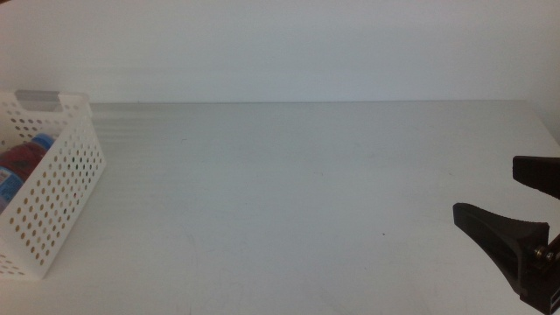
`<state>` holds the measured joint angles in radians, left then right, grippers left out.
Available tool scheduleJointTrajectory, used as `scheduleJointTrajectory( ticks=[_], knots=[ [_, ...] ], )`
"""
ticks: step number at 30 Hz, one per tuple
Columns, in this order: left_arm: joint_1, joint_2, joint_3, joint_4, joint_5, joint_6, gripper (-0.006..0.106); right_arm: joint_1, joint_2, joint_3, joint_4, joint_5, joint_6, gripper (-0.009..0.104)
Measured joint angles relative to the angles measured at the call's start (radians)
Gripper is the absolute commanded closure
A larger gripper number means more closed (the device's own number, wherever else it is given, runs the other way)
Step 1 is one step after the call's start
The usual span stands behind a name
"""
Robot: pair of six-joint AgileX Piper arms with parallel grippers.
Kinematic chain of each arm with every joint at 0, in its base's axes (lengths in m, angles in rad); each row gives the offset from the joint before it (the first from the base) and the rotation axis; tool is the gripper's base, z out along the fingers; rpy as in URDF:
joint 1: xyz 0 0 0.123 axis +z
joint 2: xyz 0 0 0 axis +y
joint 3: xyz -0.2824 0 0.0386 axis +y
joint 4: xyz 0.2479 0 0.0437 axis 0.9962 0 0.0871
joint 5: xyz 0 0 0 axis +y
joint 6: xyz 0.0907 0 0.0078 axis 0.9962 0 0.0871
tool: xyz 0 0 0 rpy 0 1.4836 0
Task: Use arms to grab the bottles and put them into the dustbin to the left of the table.
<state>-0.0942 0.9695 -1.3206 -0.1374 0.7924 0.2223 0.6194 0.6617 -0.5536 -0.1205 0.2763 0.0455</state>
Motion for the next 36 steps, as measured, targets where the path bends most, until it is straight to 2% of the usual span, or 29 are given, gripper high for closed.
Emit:
scheduleJointTrajectory(
  ticks=[6,15,26,32,36],
  knots=[
    [0.0,-0.022,0.147,0.004,-0.12,-0.001,0.01,-0.037,0.0,0.0,-0.015,0.0,0.0,0.02],
    [0.0,-0.19,0.528,0.015,-0.331,-0.001,0.01,-0.294,-0.104,0.029,0.036,-0.005,0.0,0.02],
    [0.0,-0.615,1.006,0.015,-0.359,-0.001,0.01,-0.502,-0.541,0.348,0.051,0.0,0.0,0.02],
    [0.015,-0.836,1.212,0.019,-0.359,-0.001,0.01,-0.587,-0.662,0.463,0.12,0.001,0.0,0.02],
    [0.059,-0.938,1.31,0.019,-0.359,-0.001,0.01,-0.607,-0.671,0.537,0.142,-0.001,0.0,0.02]
  ],
)
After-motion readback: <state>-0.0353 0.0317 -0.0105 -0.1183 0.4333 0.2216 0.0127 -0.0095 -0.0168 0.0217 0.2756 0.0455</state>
